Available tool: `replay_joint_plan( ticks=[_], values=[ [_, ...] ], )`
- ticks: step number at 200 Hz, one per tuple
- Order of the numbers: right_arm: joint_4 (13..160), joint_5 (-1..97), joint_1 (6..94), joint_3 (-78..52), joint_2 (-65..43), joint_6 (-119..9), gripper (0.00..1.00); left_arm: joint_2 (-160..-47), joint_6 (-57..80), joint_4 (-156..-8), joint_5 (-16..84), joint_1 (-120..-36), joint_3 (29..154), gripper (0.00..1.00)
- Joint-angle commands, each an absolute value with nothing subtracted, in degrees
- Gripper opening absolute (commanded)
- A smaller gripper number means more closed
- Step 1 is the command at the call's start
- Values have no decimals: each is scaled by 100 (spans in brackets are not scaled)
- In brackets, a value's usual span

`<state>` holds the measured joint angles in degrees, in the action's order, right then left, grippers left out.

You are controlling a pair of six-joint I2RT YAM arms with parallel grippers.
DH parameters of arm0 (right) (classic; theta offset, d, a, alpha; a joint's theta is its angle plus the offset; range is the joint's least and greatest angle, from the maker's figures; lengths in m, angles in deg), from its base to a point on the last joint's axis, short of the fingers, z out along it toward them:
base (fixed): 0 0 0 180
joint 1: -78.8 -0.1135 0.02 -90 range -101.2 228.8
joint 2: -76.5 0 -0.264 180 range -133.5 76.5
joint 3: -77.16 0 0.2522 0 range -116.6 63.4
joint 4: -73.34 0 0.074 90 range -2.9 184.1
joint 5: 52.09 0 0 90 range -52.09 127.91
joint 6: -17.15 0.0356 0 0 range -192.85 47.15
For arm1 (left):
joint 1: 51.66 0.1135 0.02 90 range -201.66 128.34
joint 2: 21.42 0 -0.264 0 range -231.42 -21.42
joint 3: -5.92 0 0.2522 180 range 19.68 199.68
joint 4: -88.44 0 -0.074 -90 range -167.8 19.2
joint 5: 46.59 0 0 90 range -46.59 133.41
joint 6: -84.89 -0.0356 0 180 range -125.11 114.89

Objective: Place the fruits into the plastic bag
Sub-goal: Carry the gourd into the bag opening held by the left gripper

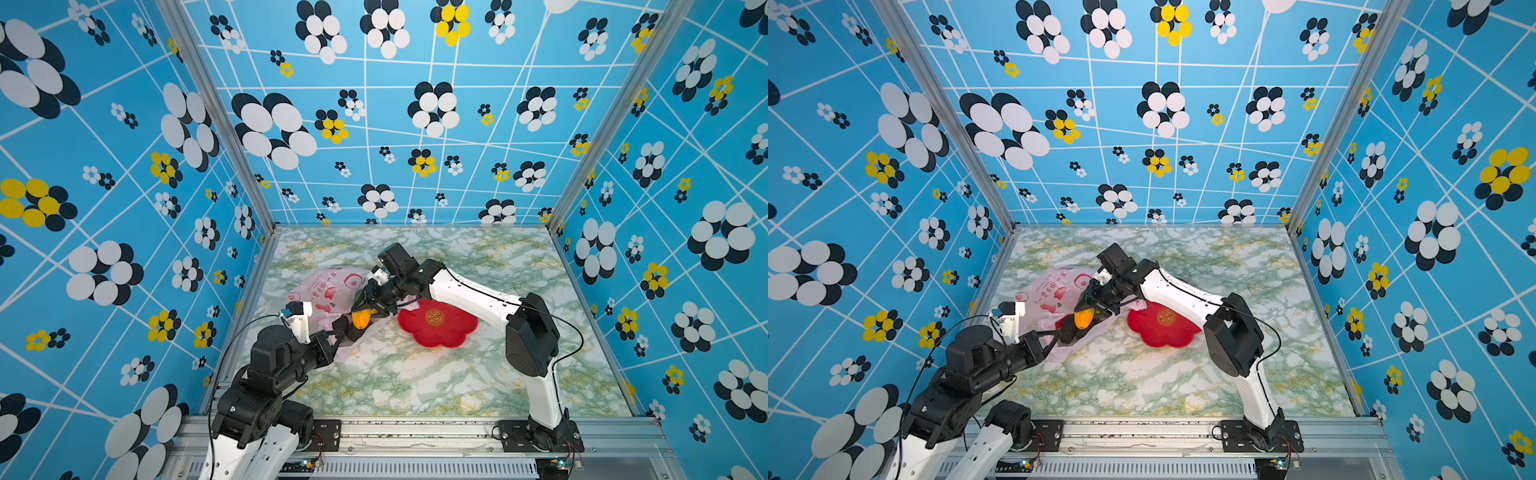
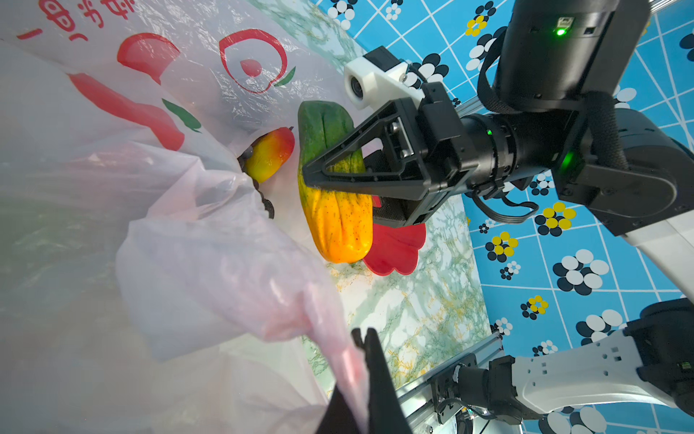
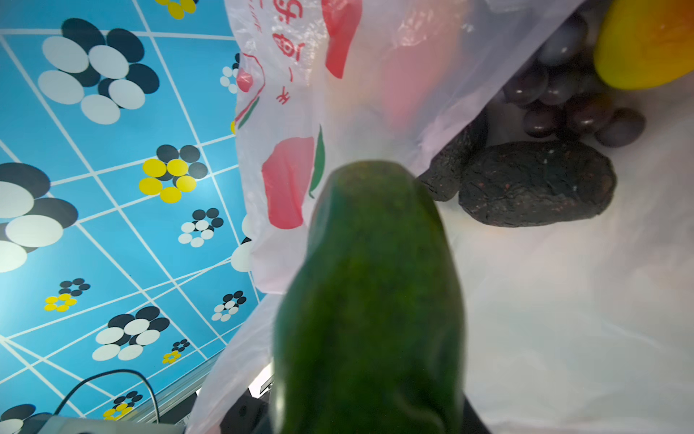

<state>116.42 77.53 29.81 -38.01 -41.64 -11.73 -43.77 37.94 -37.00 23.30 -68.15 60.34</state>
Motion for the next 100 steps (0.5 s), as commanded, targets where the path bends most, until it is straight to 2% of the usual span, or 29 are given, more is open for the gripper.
replay_joint_plan(
  ticks=[1,100],
  values=[
    [11530,7896,2949,-3576,-4284,-1146,0,-4313,3822,-3679,2277,-6768,5969,0],
    [11489,8062,2910,-3179,-4622,-1208,0,-3953,3616,-3335,2098,-6768,5880,0]
  ],
)
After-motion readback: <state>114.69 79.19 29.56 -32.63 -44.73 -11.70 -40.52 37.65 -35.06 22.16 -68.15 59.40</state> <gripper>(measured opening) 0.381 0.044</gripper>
